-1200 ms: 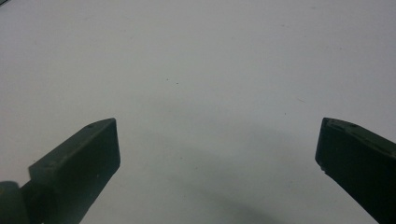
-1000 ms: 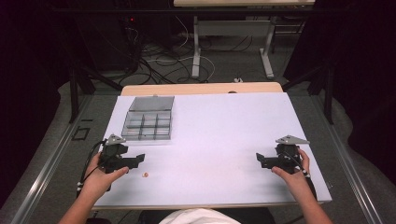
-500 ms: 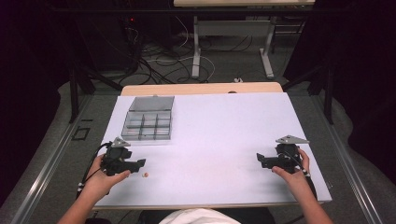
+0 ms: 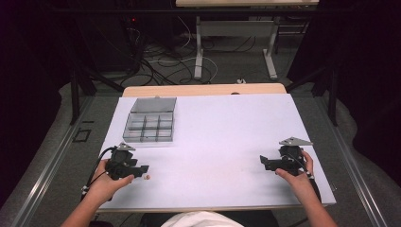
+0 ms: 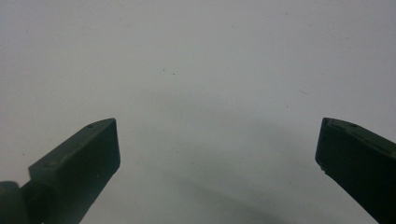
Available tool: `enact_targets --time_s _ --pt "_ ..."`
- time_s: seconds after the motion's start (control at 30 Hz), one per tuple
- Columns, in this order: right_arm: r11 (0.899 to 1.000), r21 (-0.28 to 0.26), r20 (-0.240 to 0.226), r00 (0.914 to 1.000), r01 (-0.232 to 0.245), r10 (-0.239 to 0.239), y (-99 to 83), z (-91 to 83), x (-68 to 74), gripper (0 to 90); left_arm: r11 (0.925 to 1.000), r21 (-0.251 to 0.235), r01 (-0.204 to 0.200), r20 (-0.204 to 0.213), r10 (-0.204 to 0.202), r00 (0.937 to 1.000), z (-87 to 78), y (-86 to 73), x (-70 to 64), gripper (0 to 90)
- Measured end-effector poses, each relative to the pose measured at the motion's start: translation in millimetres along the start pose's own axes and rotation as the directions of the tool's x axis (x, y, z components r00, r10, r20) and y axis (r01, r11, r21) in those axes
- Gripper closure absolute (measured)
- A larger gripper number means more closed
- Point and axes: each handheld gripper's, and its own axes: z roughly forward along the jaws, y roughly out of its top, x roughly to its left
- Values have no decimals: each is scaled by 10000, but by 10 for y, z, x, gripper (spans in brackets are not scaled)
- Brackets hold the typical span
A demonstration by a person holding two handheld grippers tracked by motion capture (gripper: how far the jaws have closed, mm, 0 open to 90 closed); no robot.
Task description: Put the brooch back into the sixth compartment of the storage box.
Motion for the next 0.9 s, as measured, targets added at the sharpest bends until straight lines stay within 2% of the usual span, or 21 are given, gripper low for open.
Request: enact_targets --time_s 0.17,0.23,0.3,0.37,0.4,0.5,0.53,0.63,0.67,0.77,0.83,0.9 --pt "10000 47 -10 10000 -41 41 -1 9 2 0 9998 167 97 78 -99 9999 26 -2 -2 454" --pt "10000 55 -33 10000 -37 37 -2 10 3 0 9995 322 8 216 -15 9998 42 -2 -2 463" --pt "10000 59 -41 10000 -39 40 -3 11 2 0 9991 395 142 287 -154 9995 63 -10 -16 468" --pt "10000 63 -48 10000 -40 40 -4 15 -2 0 9989 466 2 331 -18 9994 76 -8 -15 468" --pt "10000 80 -60 10000 -60 60 -4 17 -4 0 9986 503 143 333 -160 9993 79 -10 -28 472" --pt "9999 123 -68 10000 -56 57 -4 25 -5 0 9982 597 87 431 -112 9990 85 -4 -20 479" --pt "9999 119 -63 10000 -11 12 -4 29 -7 0 9976 622 293 424 -319 9986 91 -6 -29 487" --pt "9999 157 -72 10000 -48 50 -4 34 4 0 9968 758 249 595 -295 9978 104 -2 -14 514" --pt "9998 170 -76 10000 -57 58 -4 34 7 0 9965 724 429 597 -472 9971 113 -5 -24 530" --pt "9998 173 -73 10000 -67 68 -4 36 7 0 9957 835 402 638 -456 9969 133 -2 -22 543" --pt "9998 201 -88 9999 -60 62 -4 34 4 0 9946 853 584 663 -642 9957 153 -4 -33 557" --pt "9998 214 -91 9999 -43 45 -5 34 2 0 9941 982 467 716 -538 9960 168 -2 -29 574"
